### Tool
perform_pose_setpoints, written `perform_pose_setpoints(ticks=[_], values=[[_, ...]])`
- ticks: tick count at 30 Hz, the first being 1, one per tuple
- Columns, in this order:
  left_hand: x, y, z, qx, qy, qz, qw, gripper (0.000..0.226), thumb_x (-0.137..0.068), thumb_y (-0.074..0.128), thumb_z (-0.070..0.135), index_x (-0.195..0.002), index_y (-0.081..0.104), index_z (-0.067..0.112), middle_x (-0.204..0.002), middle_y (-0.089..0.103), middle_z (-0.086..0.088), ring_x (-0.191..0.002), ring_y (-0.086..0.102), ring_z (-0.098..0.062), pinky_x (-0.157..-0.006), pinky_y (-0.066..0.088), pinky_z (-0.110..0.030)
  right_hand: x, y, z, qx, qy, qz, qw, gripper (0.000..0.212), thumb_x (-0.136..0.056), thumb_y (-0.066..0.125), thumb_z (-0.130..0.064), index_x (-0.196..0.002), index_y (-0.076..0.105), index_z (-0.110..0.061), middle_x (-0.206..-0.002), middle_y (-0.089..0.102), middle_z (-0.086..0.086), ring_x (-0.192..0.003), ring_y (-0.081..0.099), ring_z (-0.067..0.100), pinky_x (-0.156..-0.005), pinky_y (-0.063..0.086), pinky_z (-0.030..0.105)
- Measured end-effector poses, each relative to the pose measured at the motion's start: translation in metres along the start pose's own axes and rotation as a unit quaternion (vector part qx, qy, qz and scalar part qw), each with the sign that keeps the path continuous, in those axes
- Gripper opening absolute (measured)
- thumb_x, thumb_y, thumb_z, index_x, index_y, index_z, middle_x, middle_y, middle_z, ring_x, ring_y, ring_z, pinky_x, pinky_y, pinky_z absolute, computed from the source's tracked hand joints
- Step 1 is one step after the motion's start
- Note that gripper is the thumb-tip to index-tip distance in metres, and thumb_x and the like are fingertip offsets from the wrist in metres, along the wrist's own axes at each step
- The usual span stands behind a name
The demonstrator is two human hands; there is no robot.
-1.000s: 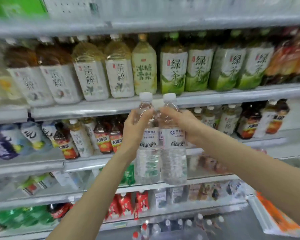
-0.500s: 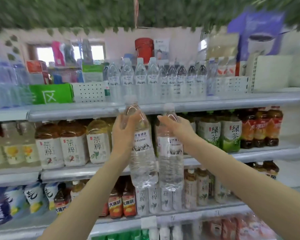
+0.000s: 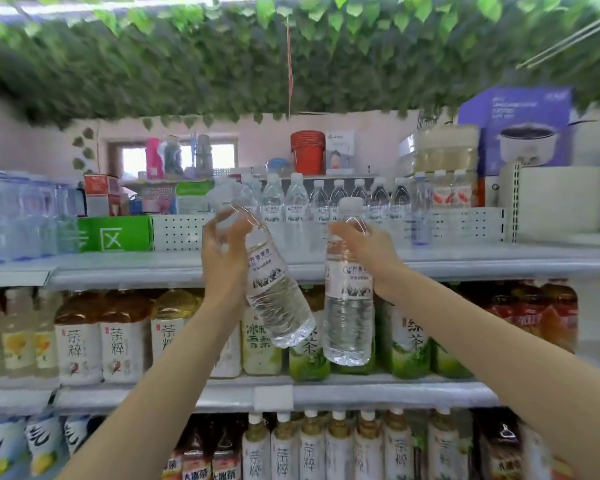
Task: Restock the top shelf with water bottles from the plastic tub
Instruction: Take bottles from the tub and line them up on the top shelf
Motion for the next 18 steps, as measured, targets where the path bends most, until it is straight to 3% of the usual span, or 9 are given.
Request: perform_pose_setpoints(ticks=[3,6,9,13,18], values=[[-0.008,0.001,-0.005,0.047,-0.004,0.025,0.999,0.047,-0.064,0.069,0.056,-0.100,0.050,0.034,-0.120,0.058,-0.009,-0.103,0.060,-0.027,-0.072,0.052,-0.040,-0.017,-0.007,0.001,-0.007,-0.002,0.019,1.000,0.027,-0.082,0.068,-0.036,-0.097,0.059,-0.016,-0.090,0.064,-0.001,-0.087,0.059,0.015,-0.084,0.047,0.034],[-0.024,-0.002,-0.009,0.067,0.003,0.056,0.996,0.058,-0.056,0.065,0.063,-0.103,0.050,0.032,-0.114,0.062,-0.003,-0.101,0.061,-0.023,-0.078,0.051,-0.042,-0.037,-0.011,0.003,-0.023,-0.017,0.052,0.998,0.029,-0.081,0.068,-0.037,-0.098,0.061,-0.015,-0.092,0.065,0.002,-0.088,0.059,0.017,-0.069,0.042,0.028],[-0.050,-0.010,-0.017,0.099,0.007,0.088,0.991,0.030,-0.084,0.060,0.046,-0.104,0.052,0.026,-0.103,0.062,-0.001,-0.088,0.063,-0.019,-0.070,0.051,-0.036,-0.056,-0.013,0.006,-0.053,-0.022,0.107,0.993,0.036,-0.079,0.069,-0.040,-0.102,0.061,-0.014,-0.100,0.066,0.004,-0.095,0.060,0.021,-0.073,0.044,0.031],[-0.085,-0.011,-0.025,0.147,0.003,0.098,0.984,0.027,-0.086,0.060,0.043,-0.104,0.051,0.025,-0.103,0.064,-0.001,-0.092,0.065,-0.020,-0.086,0.054,-0.044,-0.083,-0.014,0.006,-0.092,-0.030,0.150,0.984,0.020,-0.078,0.069,-0.038,-0.081,0.058,-0.022,-0.086,0.062,-0.002,-0.092,0.058,0.022,-0.088,0.048,0.040],[-0.117,0.001,-0.037,0.195,0.021,0.107,0.975,0.013,-0.089,0.058,0.038,-0.094,0.049,0.031,-0.103,0.063,-0.003,-0.095,0.061,-0.020,-0.091,0.051,-0.044,-0.113,-0.019,-0.006,-0.106,-0.073,0.188,0.974,0.022,-0.070,0.071,-0.039,-0.080,0.061,-0.023,-0.091,0.065,0.000,-0.098,0.064,0.027,-0.092,0.050,0.048]])
Point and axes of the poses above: each hand's wrist, its own x-axis away from the middle knuckle, its own y-axis out of the palm, z = x × y, the point moved 6 cm from there along -x, towards the middle knuckle
